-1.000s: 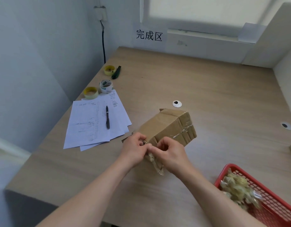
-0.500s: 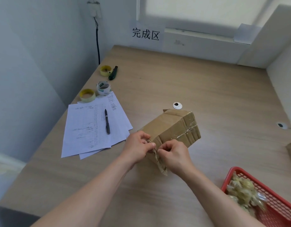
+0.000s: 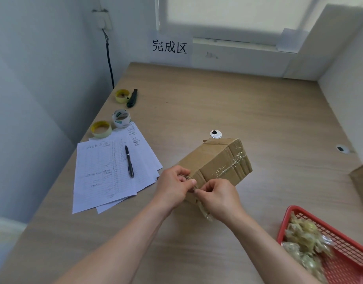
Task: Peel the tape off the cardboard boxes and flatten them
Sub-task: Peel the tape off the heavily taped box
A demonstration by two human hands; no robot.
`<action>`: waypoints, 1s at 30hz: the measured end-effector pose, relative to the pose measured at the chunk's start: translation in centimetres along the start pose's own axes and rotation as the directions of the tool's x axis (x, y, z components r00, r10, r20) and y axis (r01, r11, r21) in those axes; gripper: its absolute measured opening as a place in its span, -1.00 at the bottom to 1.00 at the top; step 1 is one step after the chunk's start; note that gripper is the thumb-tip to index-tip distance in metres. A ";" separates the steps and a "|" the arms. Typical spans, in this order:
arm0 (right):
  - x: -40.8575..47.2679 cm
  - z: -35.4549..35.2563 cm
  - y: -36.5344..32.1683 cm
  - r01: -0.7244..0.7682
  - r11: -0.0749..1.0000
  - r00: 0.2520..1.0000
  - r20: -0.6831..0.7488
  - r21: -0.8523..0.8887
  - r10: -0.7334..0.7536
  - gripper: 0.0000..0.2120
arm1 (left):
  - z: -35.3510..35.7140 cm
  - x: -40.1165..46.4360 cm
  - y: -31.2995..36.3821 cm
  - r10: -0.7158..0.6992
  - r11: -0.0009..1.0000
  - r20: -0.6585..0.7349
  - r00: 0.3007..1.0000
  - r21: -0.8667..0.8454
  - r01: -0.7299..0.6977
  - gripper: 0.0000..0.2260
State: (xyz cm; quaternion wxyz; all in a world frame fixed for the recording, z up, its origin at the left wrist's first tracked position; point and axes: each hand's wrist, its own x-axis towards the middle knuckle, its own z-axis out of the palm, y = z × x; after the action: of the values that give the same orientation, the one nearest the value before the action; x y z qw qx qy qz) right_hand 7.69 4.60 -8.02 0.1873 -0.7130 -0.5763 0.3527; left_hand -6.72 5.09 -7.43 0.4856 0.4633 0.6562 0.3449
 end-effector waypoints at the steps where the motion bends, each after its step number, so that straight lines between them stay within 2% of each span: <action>1: 0.1 0.0 0.0 -0.006 1.000 0.999 0.037 0.026 0.005 -0.70 | 0.1 0.0 0.0 0.002 1.000 -0.004 1.000 -0.001 -0.002 -0.78; 6: 0.0 -0.5 0.6 -0.006 0.976 0.985 0.169 0.220 -0.032 -0.70 | 0.2 -0.3 0.3 0.024 1.000 -0.026 0.999 0.011 -0.024 -0.79; 13: -0.7 -1.8 1.1 -0.029 0.892 0.967 0.239 0.451 -0.090 -0.74 | 0.6 -0.6 1.7 0.057 0.997 -0.040 0.998 0.056 -0.055 -0.79; 16: -1.0 -2.4 1.1 -0.014 0.884 0.969 0.224 0.466 -0.102 -0.70 | 0.8 -0.9 2.4 0.042 0.998 -0.045 0.998 0.046 -0.040 -0.80; 18: -1.2 -3.1 1.2 0.035 0.866 0.982 0.143 0.498 -0.122 -0.68 | 0.9 -1.1 3.1 0.029 0.999 -0.045 0.999 0.025 -0.028 -0.82; 20: -1.2 -4.1 1.5 0.195 0.874 0.980 -0.057 0.446 -0.189 -0.73 | 0.8 -1.2 3.9 0.038 0.999 -0.038 0.999 -0.002 -0.038 -0.85; 22: -1.5 -5.3 1.5 0.371 0.895 0.919 -0.239 0.249 -0.315 -0.87 | 0.7 -1.4 4.9 0.059 0.997 -0.030 0.998 -0.042 -0.060 -0.88; 23: -1.8 -5.9 1.3 0.416 0.891 0.893 -0.268 0.184 -0.362 -0.84 | 0.7 -1.4 5.4 0.070 0.996 -0.030 0.997 -0.054 -0.071 -0.89; 26: -2.3 -7.0 -0.1 0.392 0.915 0.904 -0.225 0.098 -0.363 -0.61 | 1.4 -1.7 6.7 0.085 0.996 -0.055 0.995 -0.027 -0.087 -0.88; 28: -2.4 -7.4 -0.9 0.344 0.938 0.929 -0.157 0.033 -0.335 -0.64 | 1.9 -2.2 7.2 0.100 0.995 -0.069 0.993 0.018 -0.099 -0.88; 30: -2.3 -7.9 -1.0 0.300 0.951 0.953 -0.073 0.071 -0.295 -0.76 | 2.2 -2.8 7.4 0.113 0.993 -0.065 0.991 0.041 -0.111 -0.89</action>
State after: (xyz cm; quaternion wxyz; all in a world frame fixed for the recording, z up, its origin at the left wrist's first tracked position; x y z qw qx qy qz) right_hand 12.46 3.74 -1.31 0.2846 -0.6203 -0.6565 0.3214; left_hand -2.34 4.91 -0.44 0.4342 0.4965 0.6517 0.3746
